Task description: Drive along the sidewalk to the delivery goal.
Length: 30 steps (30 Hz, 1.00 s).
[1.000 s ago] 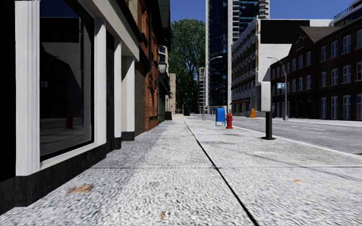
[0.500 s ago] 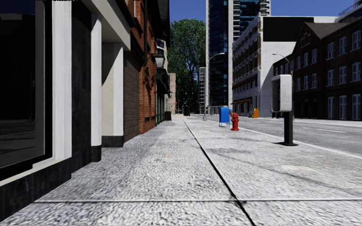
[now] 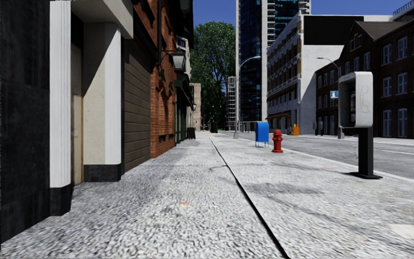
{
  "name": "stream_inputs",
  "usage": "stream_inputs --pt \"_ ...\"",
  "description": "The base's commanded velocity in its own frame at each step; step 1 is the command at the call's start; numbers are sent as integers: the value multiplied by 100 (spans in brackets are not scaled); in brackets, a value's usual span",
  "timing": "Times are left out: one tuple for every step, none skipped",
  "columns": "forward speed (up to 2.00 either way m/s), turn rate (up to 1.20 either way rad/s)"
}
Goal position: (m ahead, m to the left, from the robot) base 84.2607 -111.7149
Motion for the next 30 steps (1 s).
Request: stream_inputs --pt "200 0" --pt "200 0" --pt "200 0" --pt "200 0" --pt "200 0" --pt "200 0" --pt "200 0" --pt "200 0" --pt "200 0" --pt "200 0" --pt "200 0" --pt "200 0" --pt "200 0" --pt "200 0" --pt "200 0" --pt "200 0" --pt "200 0" --pt "200 0" --pt "200 0" --pt "200 0" --pt "200 0" --pt "200 0" --pt "200 0" --pt "200 0" --pt "200 0" --pt "200 0" --pt "200 0" --pt "200 0" --pt "200 0" --pt "200 0"
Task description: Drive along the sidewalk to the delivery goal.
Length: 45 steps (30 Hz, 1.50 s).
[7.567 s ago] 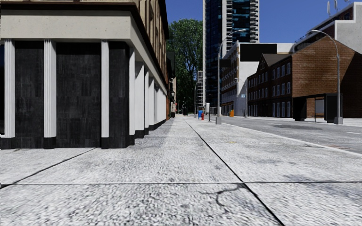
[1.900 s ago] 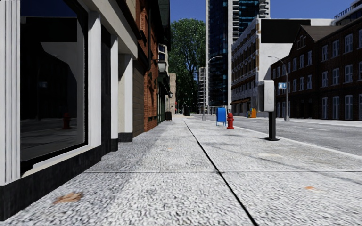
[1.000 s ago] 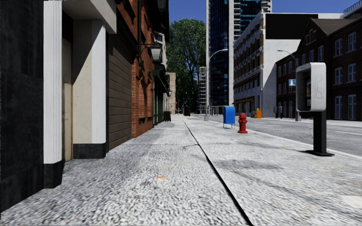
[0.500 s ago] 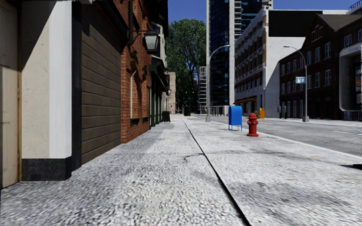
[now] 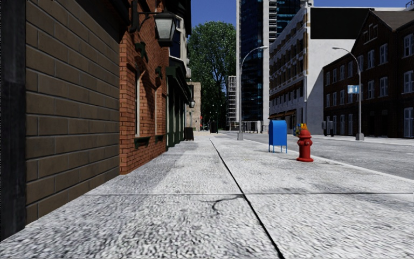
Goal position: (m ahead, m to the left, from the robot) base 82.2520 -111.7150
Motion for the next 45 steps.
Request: stream_inputs --pt "200 0" --pt "200 0" --pt "200 0" --pt "200 0" --pt "200 0" --pt "200 0" --pt "200 0" --pt "200 0" --pt "200 0" --pt "200 0" --pt "200 0" --pt "200 0" --pt "200 0" --pt "200 0" --pt "200 0" --pt "200 0" --pt "200 0" --pt "200 0" --pt "200 0" --pt "200 0" --pt "200 0" --pt "200 0" --pt "200 0" --pt "200 0" --pt "200 0" --pt "200 0" --pt "200 0" --pt "200 0" --pt "200 0" --pt "200 0" --pt "200 0" --pt "200 0" --pt "200 0" --pt "200 0" --pt "200 0" --pt "200 0" --pt "200 0" --pt "200 0" --pt "200 0" --pt "200 0" --pt "200 0" --pt "200 0" --pt "200 0" --pt "200 0" --pt "200 0"
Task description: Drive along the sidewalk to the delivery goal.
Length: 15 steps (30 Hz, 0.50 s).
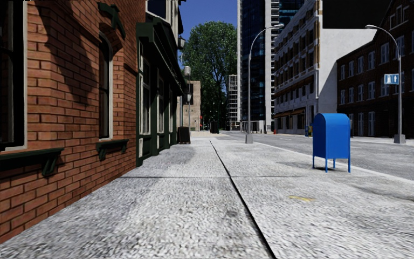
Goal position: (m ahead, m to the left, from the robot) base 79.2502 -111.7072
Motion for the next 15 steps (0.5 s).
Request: stream_inputs --pt "200 0" --pt "200 0" --pt "200 0" --pt "200 0" --pt "200 0" --pt "200 0" --pt "200 0" --pt "200 0" --pt "200 0" --pt "200 0" --pt "200 0" --pt "200 0" --pt "200 0" --pt "200 0" --pt "200 0"
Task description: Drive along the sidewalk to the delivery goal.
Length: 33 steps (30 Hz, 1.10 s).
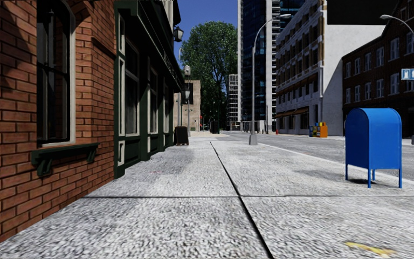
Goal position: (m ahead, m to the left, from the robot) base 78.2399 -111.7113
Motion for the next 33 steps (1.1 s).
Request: stream_inputs --pt "200 0" --pt "200 0" --pt "200 0" --pt "200 0" --pt "200 0" --pt "200 0" --pt "200 0" --pt "200 0" --pt "200 0" --pt "200 0" --pt "200 0" --pt "200 0" --pt "200 0" --pt "200 0" --pt "200 0" --pt "200 0" --pt "200 0" --pt "200 0" --pt "200 0" --pt "200 0" --pt "200 0" --pt "200 0" --pt "200 0" --pt "200 0" --pt "200 0" --pt "200 0" --pt "200 0" --pt "200 0" --pt "200 0" --pt "200 0" --pt "200 0" --pt "200 0" --pt "200 0"
